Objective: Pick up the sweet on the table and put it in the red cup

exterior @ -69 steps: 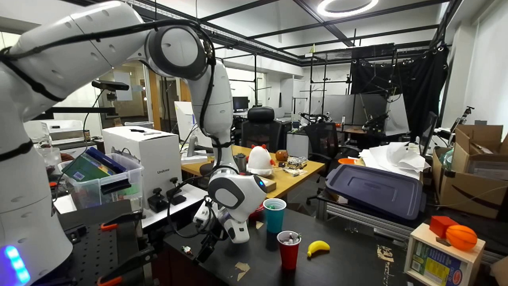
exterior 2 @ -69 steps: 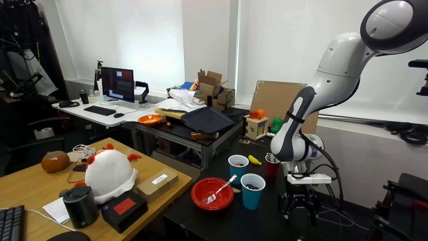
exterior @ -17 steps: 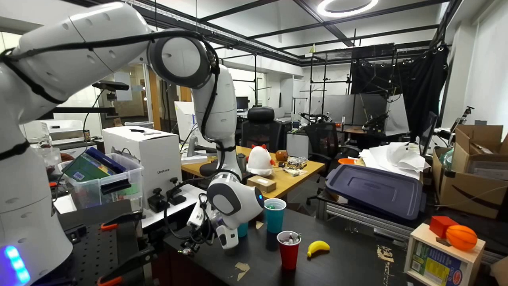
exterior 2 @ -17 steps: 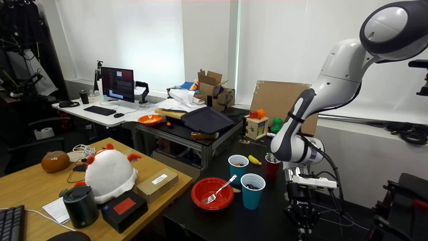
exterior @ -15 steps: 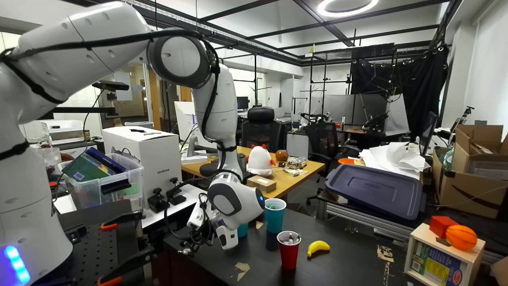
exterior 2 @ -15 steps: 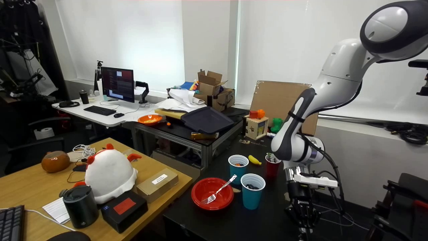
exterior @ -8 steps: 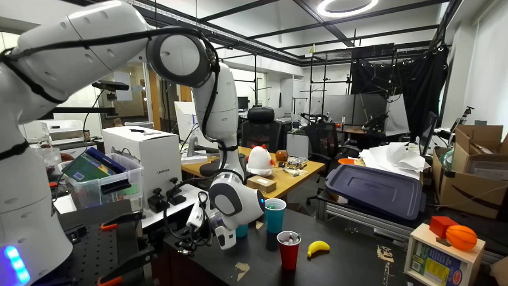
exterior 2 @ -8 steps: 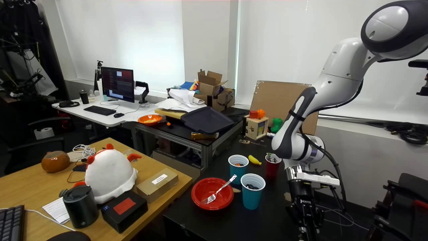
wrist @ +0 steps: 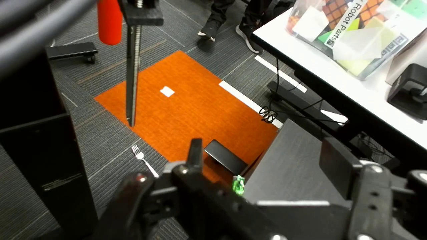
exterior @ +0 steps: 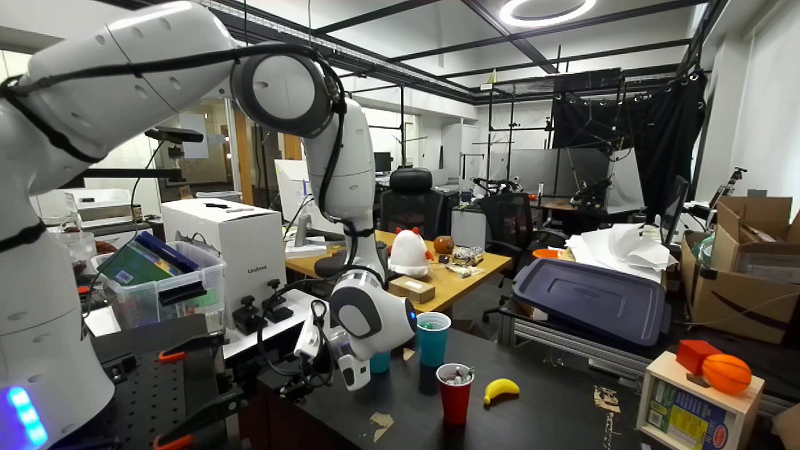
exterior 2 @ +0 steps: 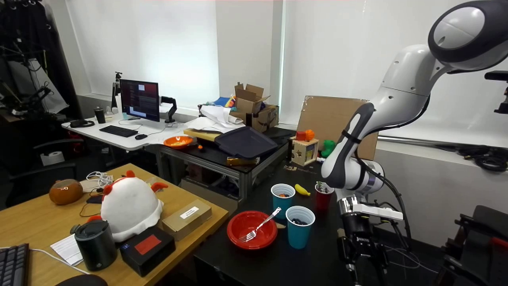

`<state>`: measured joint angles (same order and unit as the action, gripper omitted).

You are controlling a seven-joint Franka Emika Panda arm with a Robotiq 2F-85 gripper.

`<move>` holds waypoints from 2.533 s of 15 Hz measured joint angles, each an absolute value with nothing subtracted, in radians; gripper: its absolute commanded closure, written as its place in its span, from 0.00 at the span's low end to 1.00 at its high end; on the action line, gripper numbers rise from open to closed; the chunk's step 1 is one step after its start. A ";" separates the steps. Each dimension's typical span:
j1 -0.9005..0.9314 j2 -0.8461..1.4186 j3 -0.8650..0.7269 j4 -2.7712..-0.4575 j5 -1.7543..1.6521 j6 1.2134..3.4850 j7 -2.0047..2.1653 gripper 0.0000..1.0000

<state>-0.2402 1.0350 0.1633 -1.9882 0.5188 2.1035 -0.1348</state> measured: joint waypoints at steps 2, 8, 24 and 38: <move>-0.236 1.035 0.163 -1.984 0.518 2.103 -0.138 0.00; -0.235 1.040 0.162 -1.955 0.517 2.103 -0.158 0.00; -0.226 1.093 0.155 -1.908 0.507 2.105 -0.158 0.00; -0.226 1.129 0.145 -1.867 0.489 2.132 -0.217 0.00</move>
